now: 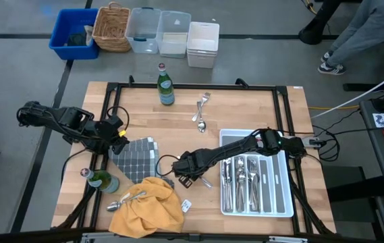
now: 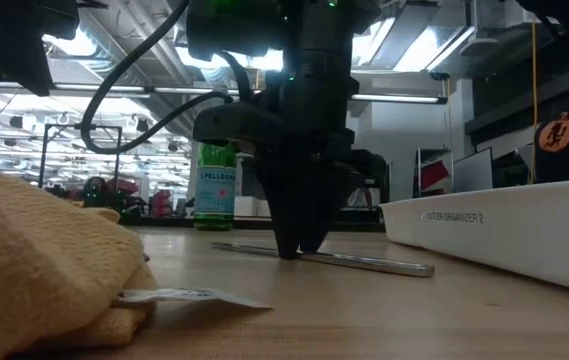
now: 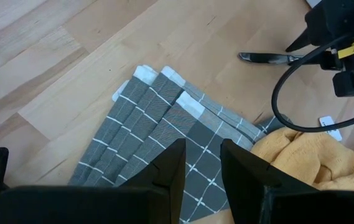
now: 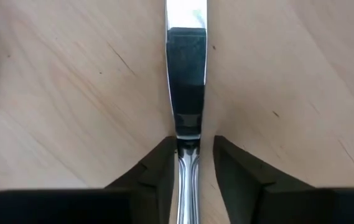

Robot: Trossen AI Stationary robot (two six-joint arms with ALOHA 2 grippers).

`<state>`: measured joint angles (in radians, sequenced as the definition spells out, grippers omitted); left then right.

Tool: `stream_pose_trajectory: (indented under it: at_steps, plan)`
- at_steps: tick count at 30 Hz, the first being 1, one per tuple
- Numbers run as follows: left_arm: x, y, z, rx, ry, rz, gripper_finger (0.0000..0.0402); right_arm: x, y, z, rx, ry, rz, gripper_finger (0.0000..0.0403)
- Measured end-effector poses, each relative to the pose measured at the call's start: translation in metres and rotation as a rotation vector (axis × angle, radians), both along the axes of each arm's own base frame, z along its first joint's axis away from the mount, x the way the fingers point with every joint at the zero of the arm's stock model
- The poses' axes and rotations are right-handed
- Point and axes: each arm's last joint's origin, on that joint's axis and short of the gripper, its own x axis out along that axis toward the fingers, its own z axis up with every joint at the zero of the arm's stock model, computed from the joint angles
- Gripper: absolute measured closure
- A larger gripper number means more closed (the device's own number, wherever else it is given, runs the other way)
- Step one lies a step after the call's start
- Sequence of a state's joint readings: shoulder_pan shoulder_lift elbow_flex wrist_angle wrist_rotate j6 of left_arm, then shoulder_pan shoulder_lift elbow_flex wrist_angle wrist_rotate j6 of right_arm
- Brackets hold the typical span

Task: Sort silverware
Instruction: Stack the silver knife into the white utensil tray with the other silver knives

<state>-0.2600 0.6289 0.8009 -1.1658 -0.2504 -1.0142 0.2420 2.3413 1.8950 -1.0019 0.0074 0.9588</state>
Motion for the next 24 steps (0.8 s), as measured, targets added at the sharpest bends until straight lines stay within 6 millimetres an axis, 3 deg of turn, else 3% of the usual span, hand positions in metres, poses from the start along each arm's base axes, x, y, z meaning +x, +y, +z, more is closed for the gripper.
stream_pose_trajectory:
  at_steps: [11, 24]
  plan:
    - [0.0, 0.0, 0.0, 0.0, 0.0, 0.0, 0.0314, 0.0005, 0.0001, 0.0001, 0.001, -0.005, 0.0, 0.036]
    - [0.0, 0.0, 0.0, 0.0, 0.0, 0.0, 0.0314, 0.0015, 0.0006, 0.0023, 0.04, 0.006, 0.002, 0.0353]
